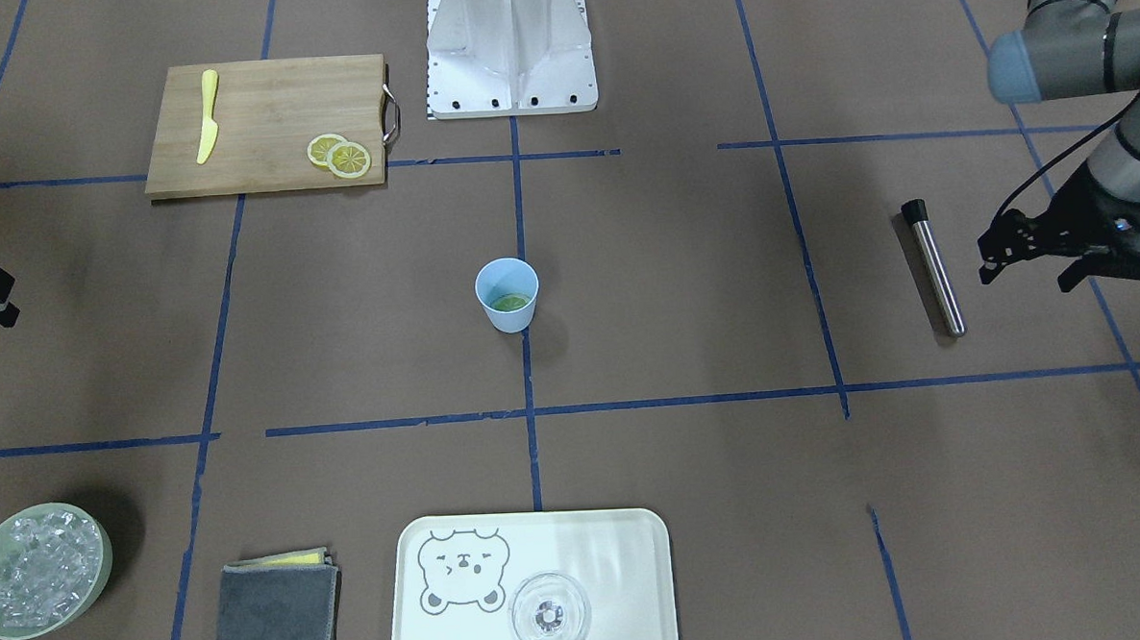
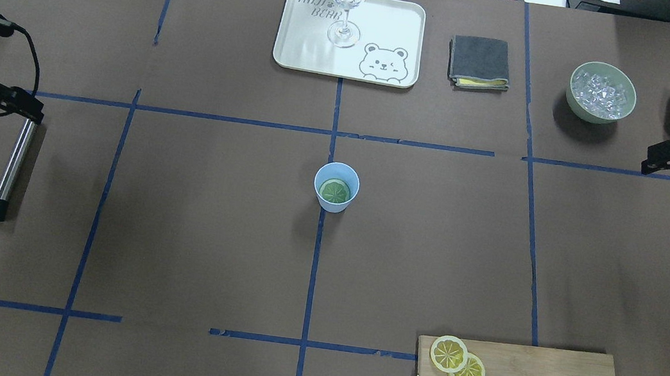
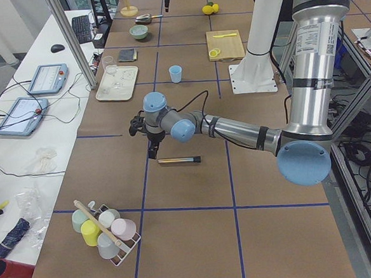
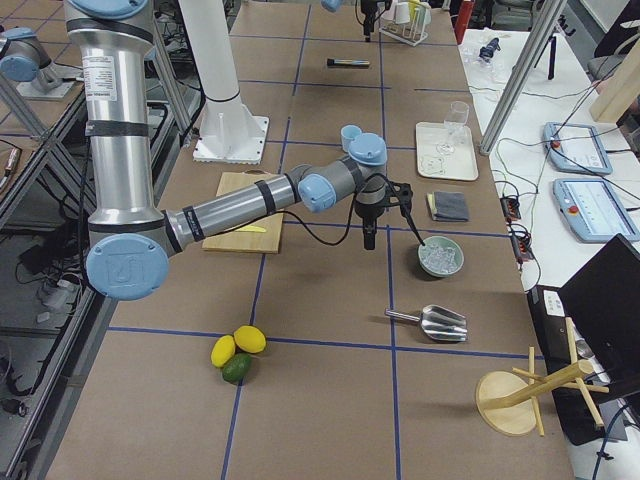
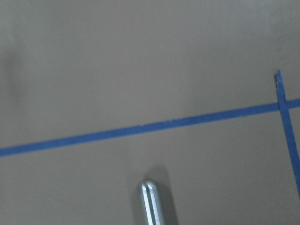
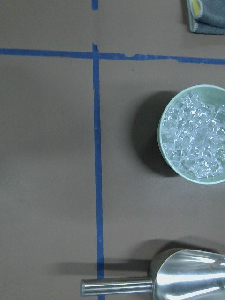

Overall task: Squeeze lemon into cup
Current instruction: 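Lower the metal rod onto the table and release it with the left gripper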

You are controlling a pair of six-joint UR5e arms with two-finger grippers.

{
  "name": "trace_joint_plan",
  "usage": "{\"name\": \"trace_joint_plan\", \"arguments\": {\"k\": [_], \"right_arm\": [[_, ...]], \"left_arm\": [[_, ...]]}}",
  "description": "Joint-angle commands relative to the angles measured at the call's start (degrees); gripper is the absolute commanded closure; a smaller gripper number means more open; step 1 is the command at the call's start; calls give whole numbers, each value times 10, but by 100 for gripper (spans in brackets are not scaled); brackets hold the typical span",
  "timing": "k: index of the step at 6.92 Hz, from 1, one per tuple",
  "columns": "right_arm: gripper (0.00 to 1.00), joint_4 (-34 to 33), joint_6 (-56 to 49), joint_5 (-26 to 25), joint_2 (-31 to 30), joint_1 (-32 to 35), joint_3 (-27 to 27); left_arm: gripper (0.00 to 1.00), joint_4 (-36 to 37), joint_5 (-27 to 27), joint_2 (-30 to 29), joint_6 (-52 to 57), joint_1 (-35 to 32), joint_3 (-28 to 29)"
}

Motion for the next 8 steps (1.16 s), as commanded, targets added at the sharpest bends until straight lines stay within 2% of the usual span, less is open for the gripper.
{"name": "trace_joint_plan", "arguments": {"k": [1, 2, 3, 4, 5, 8], "right_arm": [[0, -3, -113, 27, 5, 69, -57], [0, -5, -188, 57, 5, 112, -95], [0, -7, -229, 63, 3, 129, -128], [0, -29, -274, 66, 0, 135, -143], [0, -83, -310, 70, 9, 140, -136], [0, -71, -304, 64, 7, 144, -134]], "left_arm": [[0, 4, -21, 42, 172, -116, 19], [0, 39, -22, 43, 235, -164, 37], [0, 127, -27, 38, 288, -220, 29], [0, 225, -56, 36, 293, -233, 1], [0, 232, -57, 44, 290, -234, -5], [0, 218, -56, 43, 289, -231, 24]]}}
